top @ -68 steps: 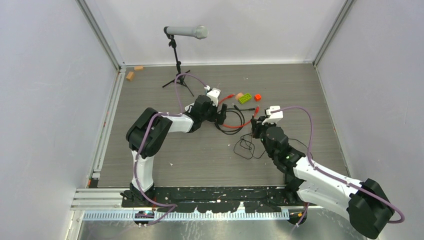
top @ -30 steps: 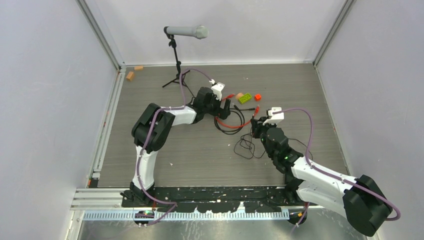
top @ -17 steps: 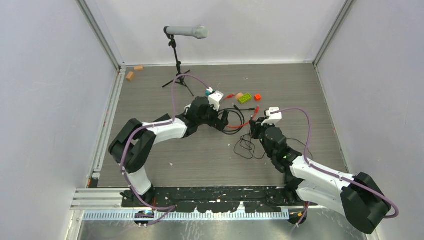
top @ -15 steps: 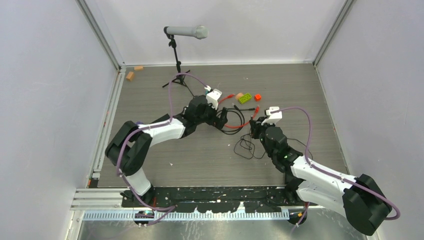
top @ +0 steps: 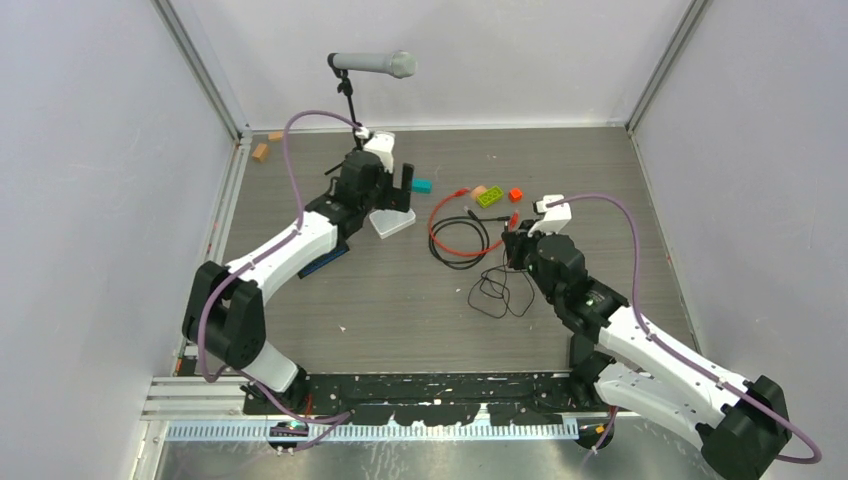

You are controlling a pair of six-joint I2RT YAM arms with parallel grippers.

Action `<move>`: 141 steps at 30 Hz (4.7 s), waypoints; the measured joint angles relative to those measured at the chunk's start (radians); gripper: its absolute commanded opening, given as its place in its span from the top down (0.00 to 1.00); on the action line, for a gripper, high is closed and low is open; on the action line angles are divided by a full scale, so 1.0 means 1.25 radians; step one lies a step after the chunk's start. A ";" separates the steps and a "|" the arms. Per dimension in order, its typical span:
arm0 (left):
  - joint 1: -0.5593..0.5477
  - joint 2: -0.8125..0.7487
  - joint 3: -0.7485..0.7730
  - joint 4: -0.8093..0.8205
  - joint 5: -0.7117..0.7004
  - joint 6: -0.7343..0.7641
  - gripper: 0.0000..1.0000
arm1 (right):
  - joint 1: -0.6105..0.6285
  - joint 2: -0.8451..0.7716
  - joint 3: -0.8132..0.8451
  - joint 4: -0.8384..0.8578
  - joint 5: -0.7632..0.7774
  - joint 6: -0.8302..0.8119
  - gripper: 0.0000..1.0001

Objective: Insert the plug into the switch port
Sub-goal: Insert the power into the switch port.

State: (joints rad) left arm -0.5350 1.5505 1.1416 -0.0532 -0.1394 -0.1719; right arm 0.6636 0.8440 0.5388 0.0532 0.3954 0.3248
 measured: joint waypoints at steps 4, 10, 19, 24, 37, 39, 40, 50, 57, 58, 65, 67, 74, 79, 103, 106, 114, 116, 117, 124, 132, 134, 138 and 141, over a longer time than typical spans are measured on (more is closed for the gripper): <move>0.055 -0.012 0.025 -0.079 -0.055 -0.041 0.00 | 0.000 0.008 0.060 -0.122 -0.022 0.024 1.00; 0.150 -0.052 -0.044 -0.136 -0.106 -0.116 0.00 | 0.000 0.024 0.106 -0.238 -0.049 0.077 1.00; 0.287 -0.059 -0.128 -0.148 -0.104 -0.155 0.00 | 0.000 0.018 0.106 -0.320 -0.098 0.125 1.00; 0.287 -0.041 -0.130 -0.147 -0.107 -0.172 0.00 | 0.000 0.014 0.106 -0.343 -0.107 0.140 0.99; 0.358 0.034 -0.157 -0.148 -0.095 -0.201 0.00 | 0.000 0.004 0.125 -0.403 -0.131 0.153 0.99; 0.367 0.048 -0.157 -0.152 -0.086 -0.211 0.00 | 0.000 0.003 0.125 -0.403 -0.137 0.158 1.00; 0.371 0.054 -0.157 -0.154 -0.081 -0.214 0.00 | 0.000 0.004 0.125 -0.405 -0.139 0.159 1.00; 0.441 0.085 -0.156 -0.144 -0.006 -0.268 0.00 | 0.000 -0.023 0.125 -0.434 -0.146 0.177 1.00; 0.452 0.098 -0.164 -0.143 0.027 -0.296 0.00 | 0.000 -0.056 0.125 -0.449 -0.147 0.191 1.00; 0.453 0.089 -0.175 -0.133 0.032 -0.301 0.00 | 0.000 -0.058 0.125 -0.450 -0.147 0.193 1.00; 0.454 -0.019 -0.290 -0.100 0.101 -0.357 0.00 | 0.000 -0.066 0.121 -0.453 -0.147 0.204 1.00; 0.454 -0.047 -0.317 -0.098 0.120 -0.368 0.00 | 0.000 -0.066 0.121 -0.456 -0.148 0.208 0.99; 0.410 -0.110 -0.374 -0.097 0.168 -0.384 0.00 | 0.000 -0.067 0.112 -0.457 -0.155 0.222 1.00; 0.323 -0.113 -0.381 -0.088 0.169 -0.379 0.00 | 0.000 -0.068 0.103 -0.458 -0.164 0.230 1.00; 0.174 0.083 -0.179 -0.150 0.046 -0.231 0.00 | 0.000 -0.080 0.083 -0.473 -0.208 0.240 0.99; 0.142 0.112 -0.148 -0.154 0.034 -0.201 0.05 | 0.000 -0.083 0.083 -0.485 -0.208 0.240 1.00; 0.000 0.117 -0.149 -0.158 0.031 -0.132 0.35 | 0.000 -0.117 0.083 -0.501 -0.208 0.240 0.99; -0.025 0.113 -0.156 -0.154 0.036 -0.124 0.39 | 0.000 -0.121 0.083 -0.506 -0.208 0.239 0.99; -0.038 0.108 -0.161 -0.151 0.038 -0.119 0.39 | 0.000 -0.122 0.083 -0.508 -0.208 0.239 0.99; -0.140 0.075 -0.198 -0.138 0.112 -0.060 0.47 | 0.000 -0.161 0.070 -0.514 -0.225 0.239 1.00; -0.239 0.068 -0.209 -0.117 0.280 0.060 0.31 | 0.000 -0.259 0.035 -0.488 -0.275 0.237 0.99; -0.279 0.068 -0.209 -0.121 0.312 0.101 0.28 | 0.000 -0.282 0.029 -0.479 -0.279 0.233 1.00; -0.345 0.067 -0.209 -0.137 0.338 0.164 0.02 | 0.000 -0.304 0.027 -0.473 -0.278 0.225 1.00; -0.381 0.059 -0.209 -0.157 0.337 0.194 0.00 | 0.000 -0.303 0.025 -0.473 -0.276 0.223 0.99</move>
State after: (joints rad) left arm -1.0107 1.6238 0.8799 -0.2493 0.2821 0.0708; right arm 0.6640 0.4656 0.5697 -0.5381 0.0509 0.6033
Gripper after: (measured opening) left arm 0.978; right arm 0.040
